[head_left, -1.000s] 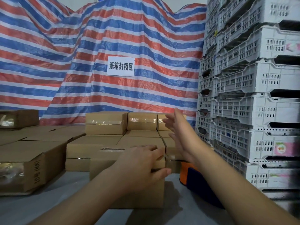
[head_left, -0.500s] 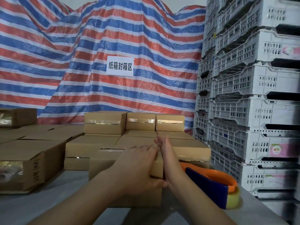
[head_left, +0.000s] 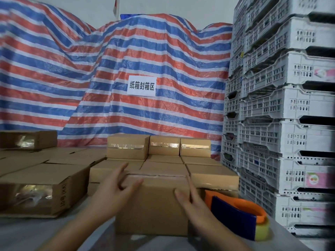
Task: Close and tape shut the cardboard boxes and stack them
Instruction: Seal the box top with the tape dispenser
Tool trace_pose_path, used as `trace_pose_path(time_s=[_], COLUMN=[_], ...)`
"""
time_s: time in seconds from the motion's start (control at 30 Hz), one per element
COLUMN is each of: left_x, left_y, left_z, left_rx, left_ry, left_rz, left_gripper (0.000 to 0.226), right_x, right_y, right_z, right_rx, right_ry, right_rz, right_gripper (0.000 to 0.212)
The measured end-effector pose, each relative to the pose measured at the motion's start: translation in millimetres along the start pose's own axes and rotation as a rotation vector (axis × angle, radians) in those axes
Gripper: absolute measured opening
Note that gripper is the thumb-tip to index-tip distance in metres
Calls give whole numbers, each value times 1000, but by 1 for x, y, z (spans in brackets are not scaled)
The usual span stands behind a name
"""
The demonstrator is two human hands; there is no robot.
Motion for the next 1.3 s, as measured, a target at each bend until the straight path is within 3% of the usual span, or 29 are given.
trace_pose_path(time_s=[0.1,0.17,0.23,0.4,0.5,0.7,0.87,1.03,1.2,1.3], left_x=[-11,-17,-23,-22,-9,-5,-21,-31,-41,-49], left_y=[-23,-37,-45,-27,13,38,13,-24,-55,-68], left_z=[-19,-24,-27,-12,22,134,196,244,272,278], left_rx=[137,186,220,143,-3,-115,-210,-272,-284,-227], left_ry=[94,81,49,212,282,333,115,-69,-261,-273], left_rz=[-319,-407,-413,-341,-302,-295,-348,-107,76,236], left_gripper=[62,60,61,18,43,52,72,97,107,95], right_x=[-7,-6,-4,-2,21,69,97,107,115,114], right_y=[2,1,0,-8,-36,-120,-149,-160,-149,-140], right_z=[-3,-3,-2,-7,-5,48,124,194,250,273], right_rx=[65,68,65,144,237,316,204,110,-55,-175], right_ry=[-31,-52,-48,48,212,311,287,239,161,106], right_rz=[-80,-108,-135,-39,142,226,313,300,293,253], right_gripper=[111,104,97,79,72,89,70,64,56,62])
Point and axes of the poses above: each hand's wrist, its own z-axis towards the middle knuckle, its own x-axis out of the back of the hand, y = z × x, the point moved 3 cm from there along z, towards the middle knuckle, and after that the axes turned 15 degrees about -x, right-handed, at the moved point
